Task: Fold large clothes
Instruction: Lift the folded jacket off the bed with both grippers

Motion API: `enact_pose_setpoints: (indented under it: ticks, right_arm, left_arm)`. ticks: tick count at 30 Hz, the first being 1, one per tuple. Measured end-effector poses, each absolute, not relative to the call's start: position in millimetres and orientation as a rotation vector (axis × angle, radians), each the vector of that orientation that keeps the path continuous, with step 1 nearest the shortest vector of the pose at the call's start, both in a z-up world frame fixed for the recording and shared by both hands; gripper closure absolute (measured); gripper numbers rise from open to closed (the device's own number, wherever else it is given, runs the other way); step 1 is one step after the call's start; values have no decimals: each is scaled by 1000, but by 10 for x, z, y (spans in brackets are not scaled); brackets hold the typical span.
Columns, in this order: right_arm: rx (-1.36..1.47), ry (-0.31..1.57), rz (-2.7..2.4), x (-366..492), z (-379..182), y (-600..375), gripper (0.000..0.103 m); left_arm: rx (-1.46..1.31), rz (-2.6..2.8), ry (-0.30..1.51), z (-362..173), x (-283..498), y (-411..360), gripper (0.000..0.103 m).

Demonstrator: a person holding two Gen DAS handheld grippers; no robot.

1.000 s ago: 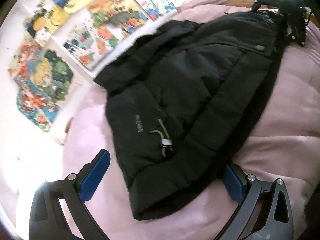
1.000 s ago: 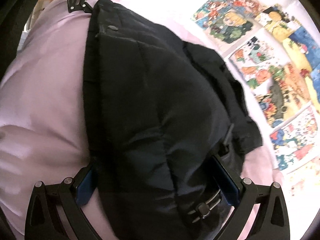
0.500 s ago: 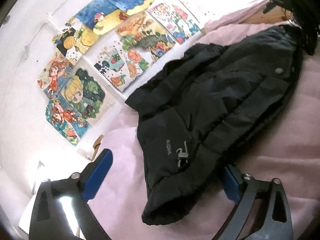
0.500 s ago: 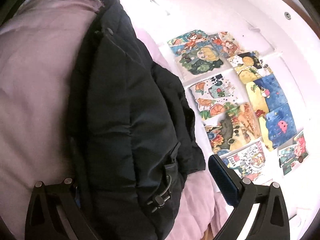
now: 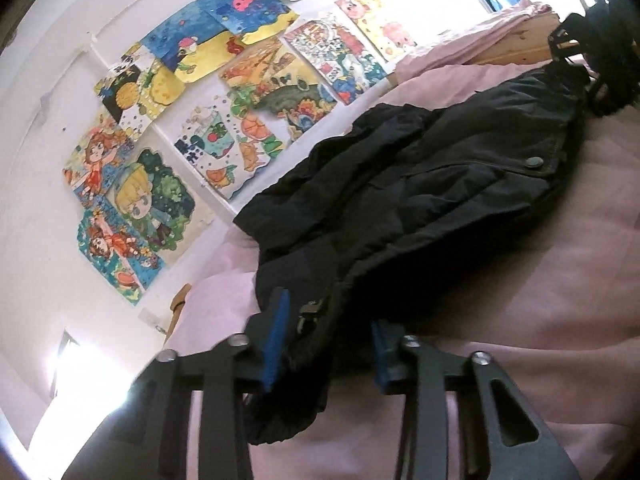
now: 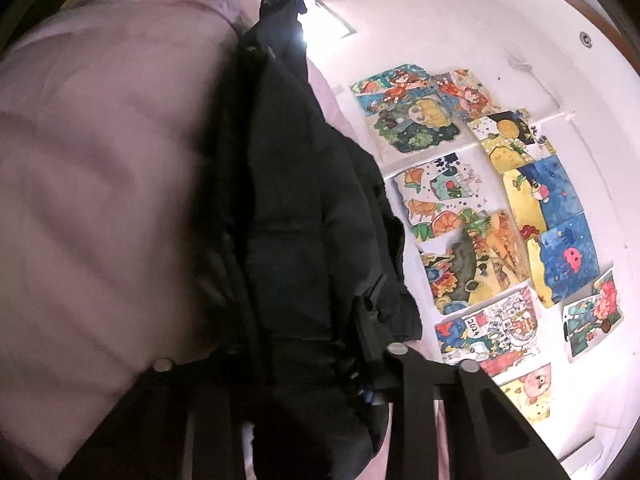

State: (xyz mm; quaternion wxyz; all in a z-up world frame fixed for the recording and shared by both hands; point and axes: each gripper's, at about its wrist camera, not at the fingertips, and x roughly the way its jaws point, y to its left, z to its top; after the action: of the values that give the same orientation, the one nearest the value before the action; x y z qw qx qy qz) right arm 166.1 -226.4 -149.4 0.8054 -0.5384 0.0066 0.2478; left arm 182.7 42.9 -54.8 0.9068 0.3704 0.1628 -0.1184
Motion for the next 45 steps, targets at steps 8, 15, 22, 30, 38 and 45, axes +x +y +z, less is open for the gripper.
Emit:
enact_pose_setpoints:
  ticks: [8, 15, 22, 30, 38, 45]
  right_arm:
    - [-1154, -70, 473, 1725, -1297, -2262, 88]
    - [-937, -3, 430, 1977, -723, -2296, 92]
    - [-707, 84, 426, 2075, -290, -2431, 94]
    - [-626, 54, 398, 1845, -41, -2584, 94]
    - [-570, -55, 374, 1695, 244, -2600, 94]
    - [-506, -9, 356, 1887, 305, -2604, 94]
  left_arm:
    - [718, -230, 284, -443, 1867, 389, 92]
    - [601, -168, 233, -92, 1921, 333, 97]
    - [536, -130, 185, 269, 1826, 269, 98]
    - [535, -133, 154, 517, 1554, 251, 99]
    - [481, -115, 110, 798, 1545, 307, 99]
    - [390, -134, 106, 1068, 1998, 250, 99]
